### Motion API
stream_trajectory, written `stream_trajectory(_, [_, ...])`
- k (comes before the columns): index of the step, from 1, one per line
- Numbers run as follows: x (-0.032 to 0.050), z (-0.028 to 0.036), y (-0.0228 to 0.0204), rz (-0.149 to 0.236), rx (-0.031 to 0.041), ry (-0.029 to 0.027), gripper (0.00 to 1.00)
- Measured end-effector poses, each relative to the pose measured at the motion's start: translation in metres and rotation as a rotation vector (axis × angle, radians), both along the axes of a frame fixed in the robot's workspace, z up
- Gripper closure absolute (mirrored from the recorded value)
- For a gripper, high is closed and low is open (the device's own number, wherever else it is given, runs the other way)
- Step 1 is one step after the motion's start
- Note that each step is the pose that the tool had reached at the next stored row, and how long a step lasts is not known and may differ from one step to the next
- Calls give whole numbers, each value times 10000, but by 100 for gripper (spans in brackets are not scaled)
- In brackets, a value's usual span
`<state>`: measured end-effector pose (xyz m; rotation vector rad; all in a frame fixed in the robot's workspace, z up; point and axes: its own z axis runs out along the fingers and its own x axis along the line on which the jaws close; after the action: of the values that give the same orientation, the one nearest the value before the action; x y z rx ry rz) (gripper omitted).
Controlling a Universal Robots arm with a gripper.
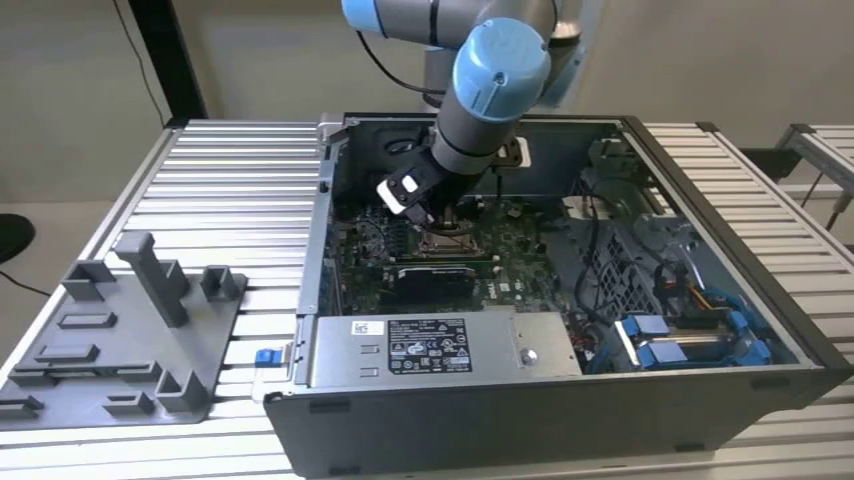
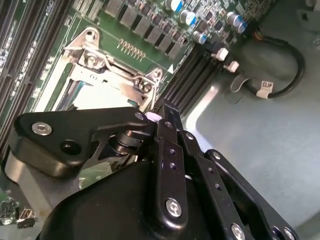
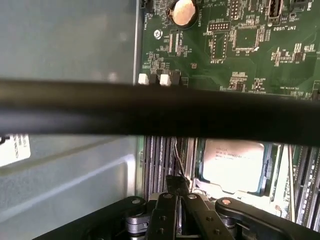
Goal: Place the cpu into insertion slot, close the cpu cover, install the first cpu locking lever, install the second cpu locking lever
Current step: 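Install the second cpu locking lever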
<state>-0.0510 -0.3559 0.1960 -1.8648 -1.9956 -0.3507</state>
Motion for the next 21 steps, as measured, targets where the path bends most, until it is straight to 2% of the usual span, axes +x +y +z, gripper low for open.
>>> stream_trajectory(4, [47, -22, 3, 1, -2, 105, 100])
stream_trajectory(15, [163, -91, 14, 0, -2, 334, 100])
stream_trajectory(18, [195, -106, 14, 0, -2, 388, 100])
stream_trajectory(21, [216, -123, 13, 1, 16, 410, 100])
